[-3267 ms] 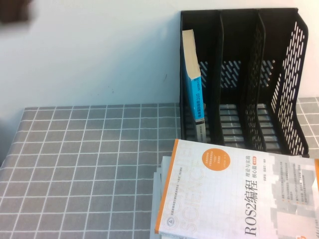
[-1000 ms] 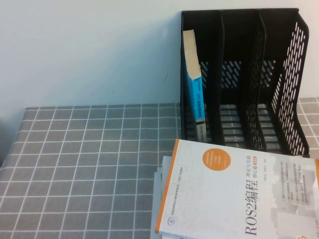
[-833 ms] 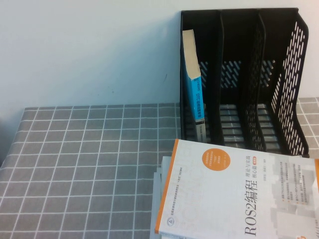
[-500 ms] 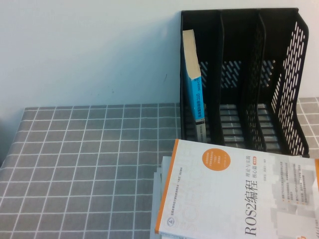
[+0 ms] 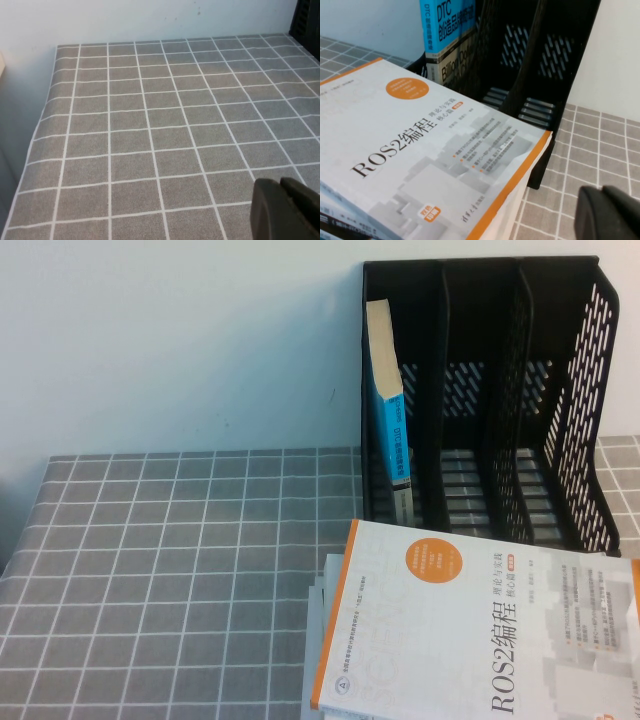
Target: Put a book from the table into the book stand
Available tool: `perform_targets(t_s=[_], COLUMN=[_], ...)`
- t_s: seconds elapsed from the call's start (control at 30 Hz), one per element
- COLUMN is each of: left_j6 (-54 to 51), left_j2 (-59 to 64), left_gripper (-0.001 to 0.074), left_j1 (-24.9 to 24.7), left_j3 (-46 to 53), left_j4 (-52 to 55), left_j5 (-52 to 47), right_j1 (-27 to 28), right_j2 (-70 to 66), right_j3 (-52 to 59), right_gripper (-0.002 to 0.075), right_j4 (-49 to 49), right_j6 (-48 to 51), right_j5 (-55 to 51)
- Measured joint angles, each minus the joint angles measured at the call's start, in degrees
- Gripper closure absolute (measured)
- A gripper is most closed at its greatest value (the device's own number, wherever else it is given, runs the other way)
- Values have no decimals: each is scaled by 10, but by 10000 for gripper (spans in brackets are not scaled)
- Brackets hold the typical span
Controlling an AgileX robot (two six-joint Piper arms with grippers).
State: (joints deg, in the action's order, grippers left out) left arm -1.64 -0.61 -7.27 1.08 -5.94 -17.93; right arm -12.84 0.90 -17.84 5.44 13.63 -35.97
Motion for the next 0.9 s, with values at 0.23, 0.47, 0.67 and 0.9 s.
perform_targets(t_s=[0.23, 0.47, 0.67, 0.9], left_j6=[0, 1, 1, 1], left_j2=[0, 0, 0, 0], left_gripper=[735, 735, 735, 735], left_j1=[0, 0, 0, 0], left_j3=[-1, -1, -1, -1], left_j4=[1, 1, 1, 1], left_j5=[-2, -2, -2, -2], right_j1=[7, 71, 123, 126], right_j2=[0, 0, 0, 0], right_j3=[25, 114, 188, 193], right_gripper=[729, 729, 729, 729], right_j4=[-44, -77, -87, -88], right_j6=[-3, -56, -102, -118], right_j5=[69, 235, 250, 165])
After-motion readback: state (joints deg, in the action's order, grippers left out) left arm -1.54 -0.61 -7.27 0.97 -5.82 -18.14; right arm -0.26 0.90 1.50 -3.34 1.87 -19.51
